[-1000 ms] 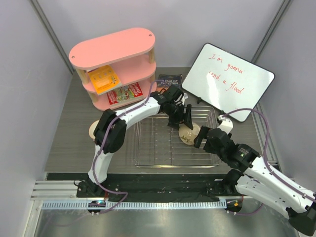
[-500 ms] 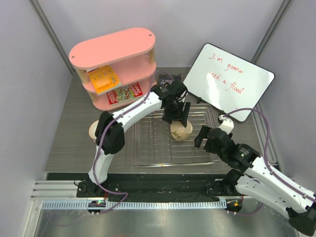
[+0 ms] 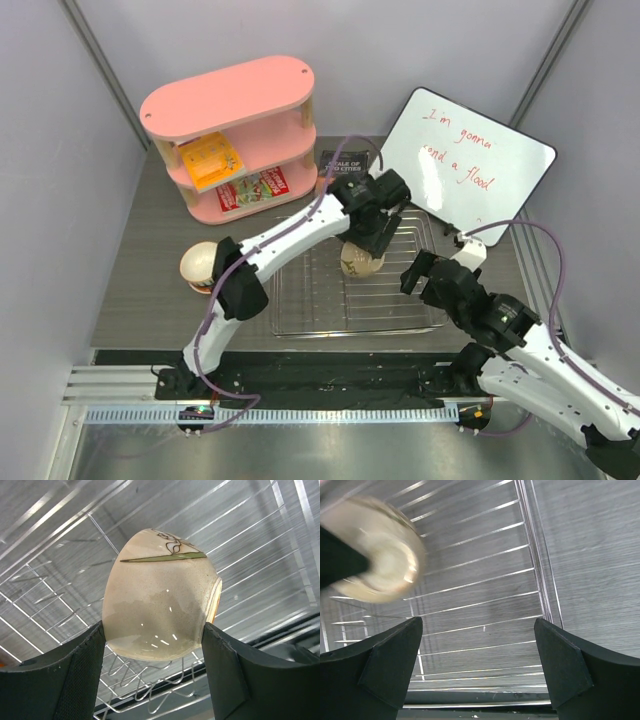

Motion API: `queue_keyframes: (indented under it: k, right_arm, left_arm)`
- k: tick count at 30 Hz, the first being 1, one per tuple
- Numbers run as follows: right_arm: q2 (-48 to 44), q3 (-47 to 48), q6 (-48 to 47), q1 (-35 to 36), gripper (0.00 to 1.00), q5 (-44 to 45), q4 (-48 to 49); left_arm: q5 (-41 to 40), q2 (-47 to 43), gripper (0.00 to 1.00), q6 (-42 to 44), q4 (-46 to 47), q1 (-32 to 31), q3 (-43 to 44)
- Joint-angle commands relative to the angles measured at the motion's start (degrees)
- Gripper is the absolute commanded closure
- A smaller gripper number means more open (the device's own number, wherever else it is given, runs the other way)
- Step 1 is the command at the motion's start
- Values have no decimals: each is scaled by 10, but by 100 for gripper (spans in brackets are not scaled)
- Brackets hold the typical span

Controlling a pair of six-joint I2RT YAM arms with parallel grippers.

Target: Unload the bowls from the dish rack

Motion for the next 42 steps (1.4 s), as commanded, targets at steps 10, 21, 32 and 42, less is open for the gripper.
queue_keyframes:
  k: [10,21,32,42]
  right_arm:
    - [-46,124,-6,-2,0,98,-63]
    - [-54,120,-5,-2,0,109,-75]
    - [-58,120,-5,-2,0,116,-82]
    - [-56,131,-6,-3,0,123,-89]
  left_arm:
    - [-277,56,100,46,5,-123,-11]
    - [-424,103,81,41,24,-200,-85]
    - [-360,55,53,37,61,-217,-149]
    - [-349,62,38,40,38,-259,-130]
